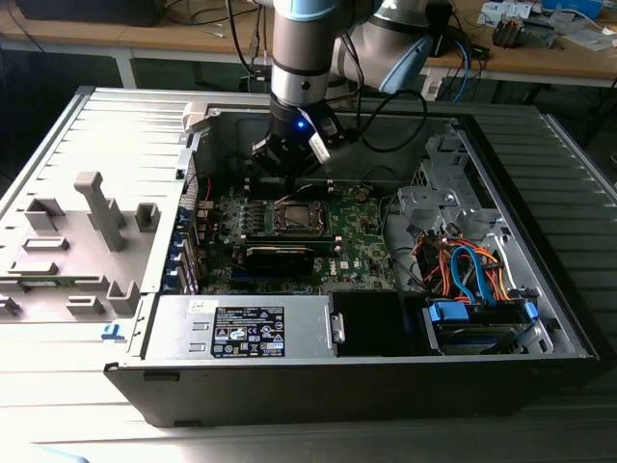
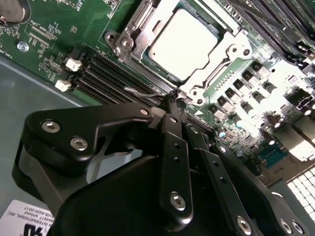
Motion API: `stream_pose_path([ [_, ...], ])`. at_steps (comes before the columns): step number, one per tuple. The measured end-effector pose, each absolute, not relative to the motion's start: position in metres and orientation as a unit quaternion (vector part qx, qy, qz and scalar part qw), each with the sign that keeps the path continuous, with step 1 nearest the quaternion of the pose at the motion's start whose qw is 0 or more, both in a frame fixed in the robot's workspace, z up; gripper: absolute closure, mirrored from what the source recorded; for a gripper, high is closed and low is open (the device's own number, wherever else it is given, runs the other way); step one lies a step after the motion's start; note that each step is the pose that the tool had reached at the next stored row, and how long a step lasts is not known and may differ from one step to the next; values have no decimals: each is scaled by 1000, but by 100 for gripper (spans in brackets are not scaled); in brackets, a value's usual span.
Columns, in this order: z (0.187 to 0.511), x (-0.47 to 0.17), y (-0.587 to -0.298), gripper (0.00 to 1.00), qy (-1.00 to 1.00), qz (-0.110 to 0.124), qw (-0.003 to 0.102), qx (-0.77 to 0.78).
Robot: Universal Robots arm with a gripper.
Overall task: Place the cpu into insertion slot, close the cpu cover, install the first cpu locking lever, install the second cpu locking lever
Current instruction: 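Install the first cpu locking lever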
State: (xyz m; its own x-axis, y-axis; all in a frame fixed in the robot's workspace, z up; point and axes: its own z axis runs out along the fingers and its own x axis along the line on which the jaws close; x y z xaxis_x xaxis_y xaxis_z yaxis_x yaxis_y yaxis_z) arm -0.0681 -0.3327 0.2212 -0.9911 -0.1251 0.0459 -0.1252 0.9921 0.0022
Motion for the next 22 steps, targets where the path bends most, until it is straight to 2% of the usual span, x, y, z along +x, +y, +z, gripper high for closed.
stream_pose_path([
  [22,205,-45,-333,89,-998,1,23,63],
])
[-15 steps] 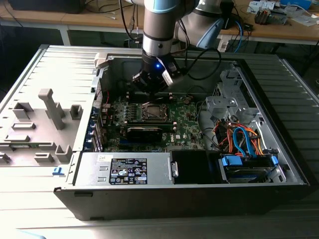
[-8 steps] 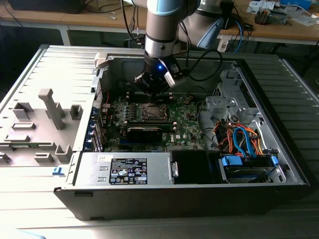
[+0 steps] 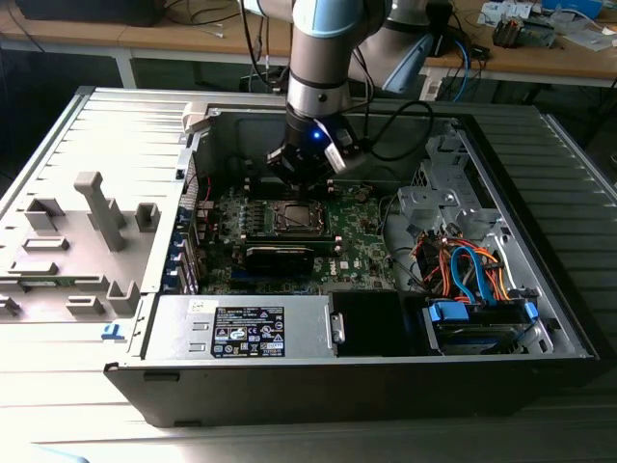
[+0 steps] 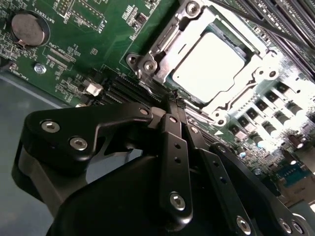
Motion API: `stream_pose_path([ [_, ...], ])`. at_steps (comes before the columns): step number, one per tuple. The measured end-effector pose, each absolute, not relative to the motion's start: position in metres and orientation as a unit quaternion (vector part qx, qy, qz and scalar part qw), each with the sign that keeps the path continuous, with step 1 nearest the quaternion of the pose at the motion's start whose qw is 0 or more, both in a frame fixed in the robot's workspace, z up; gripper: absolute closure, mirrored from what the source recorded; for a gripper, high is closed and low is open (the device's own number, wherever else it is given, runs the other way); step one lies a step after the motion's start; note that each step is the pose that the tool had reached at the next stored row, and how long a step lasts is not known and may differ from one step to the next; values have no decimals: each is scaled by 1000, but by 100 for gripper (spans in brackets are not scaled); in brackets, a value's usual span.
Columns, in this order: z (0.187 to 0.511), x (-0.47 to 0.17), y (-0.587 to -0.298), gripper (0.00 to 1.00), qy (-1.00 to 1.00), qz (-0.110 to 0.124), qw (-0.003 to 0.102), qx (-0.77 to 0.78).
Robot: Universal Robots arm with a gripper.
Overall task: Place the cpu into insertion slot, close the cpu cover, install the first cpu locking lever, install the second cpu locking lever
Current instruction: 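Install the first cpu locking lever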
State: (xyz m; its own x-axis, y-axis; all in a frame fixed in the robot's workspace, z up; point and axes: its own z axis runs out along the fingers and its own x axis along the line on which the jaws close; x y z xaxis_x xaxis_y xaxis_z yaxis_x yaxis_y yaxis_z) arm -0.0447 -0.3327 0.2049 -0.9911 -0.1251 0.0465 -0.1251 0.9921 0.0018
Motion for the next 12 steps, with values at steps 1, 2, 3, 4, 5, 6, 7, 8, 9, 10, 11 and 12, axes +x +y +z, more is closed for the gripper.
stream_pose_path([
  [1,204,-44,-333,89,-998,1,23,63],
  [2,204,-43,-333,89,-998,1,23,63],
  [3,203,-42,-333,89,-998,0,23,63],
  [4,202,-42,-333,89,-998,0,23,63],
  [5,202,-41,-333,89,-998,0,23,63],
  [6,202,-40,-333,89,-998,1,23,63],
  [7,202,-40,-333,89,-998,1,23,63],
  [8,202,-40,-333,89,-998,1,23,63],
  [9,202,-40,-332,89,-998,0,23,63],
  [10,203,-40,-332,89,-998,0,22,63],
  [11,205,-40,-332,89,-998,0,21,63],
  [12,211,-40,-332,89,-998,1,20,63],
])
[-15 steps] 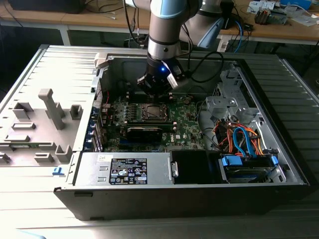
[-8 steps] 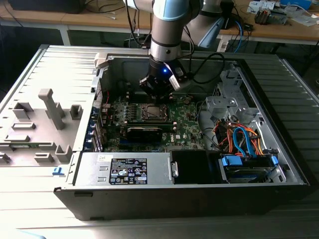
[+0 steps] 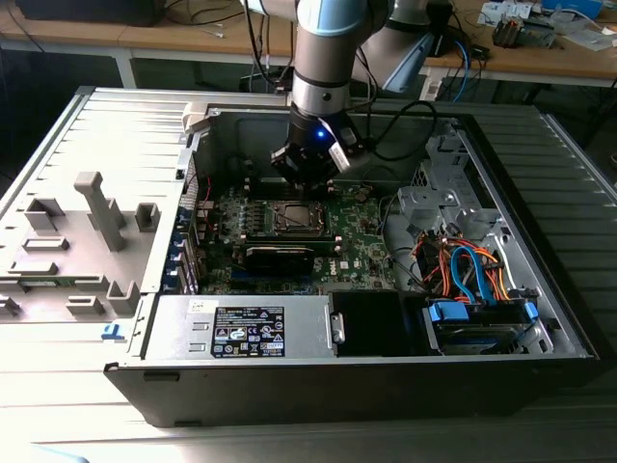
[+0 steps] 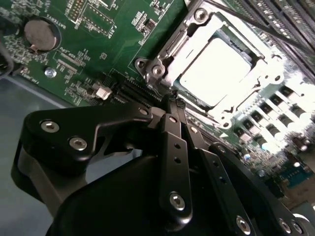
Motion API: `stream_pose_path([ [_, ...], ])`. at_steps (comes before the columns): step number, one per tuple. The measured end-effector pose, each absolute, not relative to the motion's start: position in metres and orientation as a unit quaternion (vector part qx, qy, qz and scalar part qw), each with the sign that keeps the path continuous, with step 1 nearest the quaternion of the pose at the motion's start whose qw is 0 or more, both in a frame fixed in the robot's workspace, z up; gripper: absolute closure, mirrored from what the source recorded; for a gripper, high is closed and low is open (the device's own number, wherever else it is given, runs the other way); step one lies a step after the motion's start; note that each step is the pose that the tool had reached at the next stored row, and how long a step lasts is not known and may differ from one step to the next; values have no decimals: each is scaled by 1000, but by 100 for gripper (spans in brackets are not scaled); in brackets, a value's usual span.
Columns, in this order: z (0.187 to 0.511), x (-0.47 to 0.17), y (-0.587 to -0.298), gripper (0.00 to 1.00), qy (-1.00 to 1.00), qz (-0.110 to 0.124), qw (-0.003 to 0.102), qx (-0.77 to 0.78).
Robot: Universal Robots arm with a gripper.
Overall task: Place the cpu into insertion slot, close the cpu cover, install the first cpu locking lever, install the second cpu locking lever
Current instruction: 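Install the first cpu locking lever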
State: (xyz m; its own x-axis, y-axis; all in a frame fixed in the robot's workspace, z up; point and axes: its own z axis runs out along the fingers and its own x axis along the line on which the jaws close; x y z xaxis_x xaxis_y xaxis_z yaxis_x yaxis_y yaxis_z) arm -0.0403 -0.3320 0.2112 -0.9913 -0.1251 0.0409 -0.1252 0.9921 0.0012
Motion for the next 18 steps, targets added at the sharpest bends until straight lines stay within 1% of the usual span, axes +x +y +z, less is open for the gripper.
stream_pose_path([
  [4,225,-41,-333,89,-998,1,19,63],
  [18,227,-41,-361,89,-998,8,20,63],
])
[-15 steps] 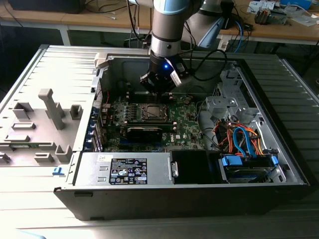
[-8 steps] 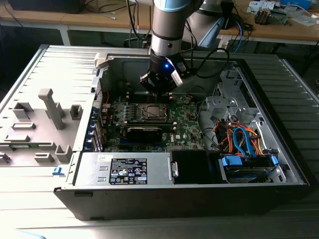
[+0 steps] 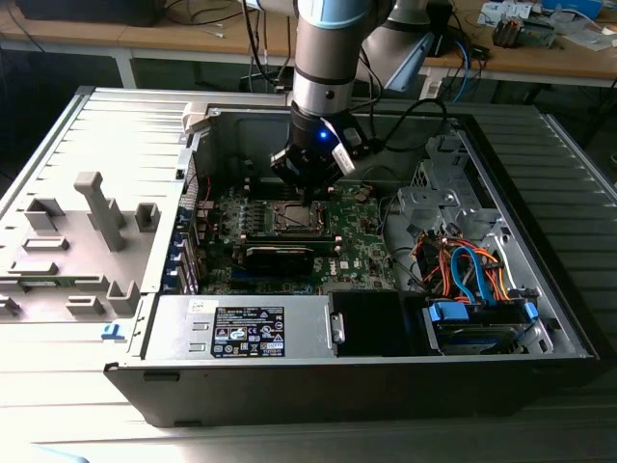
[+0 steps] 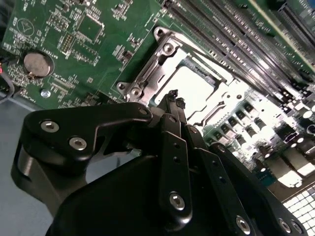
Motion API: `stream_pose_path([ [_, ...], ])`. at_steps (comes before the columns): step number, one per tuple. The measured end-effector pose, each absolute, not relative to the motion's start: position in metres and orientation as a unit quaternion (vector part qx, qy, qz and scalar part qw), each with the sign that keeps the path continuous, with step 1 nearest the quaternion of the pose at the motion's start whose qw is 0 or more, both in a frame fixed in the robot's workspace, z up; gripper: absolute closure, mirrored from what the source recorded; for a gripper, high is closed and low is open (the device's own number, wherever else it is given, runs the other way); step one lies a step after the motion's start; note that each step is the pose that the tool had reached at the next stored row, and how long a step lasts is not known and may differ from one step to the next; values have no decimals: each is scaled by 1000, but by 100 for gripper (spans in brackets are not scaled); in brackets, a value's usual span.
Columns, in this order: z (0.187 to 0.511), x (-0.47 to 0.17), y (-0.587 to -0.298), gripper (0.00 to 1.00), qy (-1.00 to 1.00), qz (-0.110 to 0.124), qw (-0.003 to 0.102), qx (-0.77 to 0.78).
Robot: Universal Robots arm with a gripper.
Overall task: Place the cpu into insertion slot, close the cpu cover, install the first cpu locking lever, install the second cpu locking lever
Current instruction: 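Install the first cpu locking lever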
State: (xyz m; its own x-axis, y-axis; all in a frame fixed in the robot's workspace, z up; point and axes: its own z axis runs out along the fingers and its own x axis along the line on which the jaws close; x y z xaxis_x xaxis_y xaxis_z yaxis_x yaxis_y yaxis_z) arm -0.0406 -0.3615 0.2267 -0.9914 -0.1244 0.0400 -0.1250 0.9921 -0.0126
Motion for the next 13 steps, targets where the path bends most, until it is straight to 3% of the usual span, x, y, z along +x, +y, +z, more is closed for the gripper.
stream_pose_path([
  [13,235,-41,-362,89,-998,7,19,63],
])
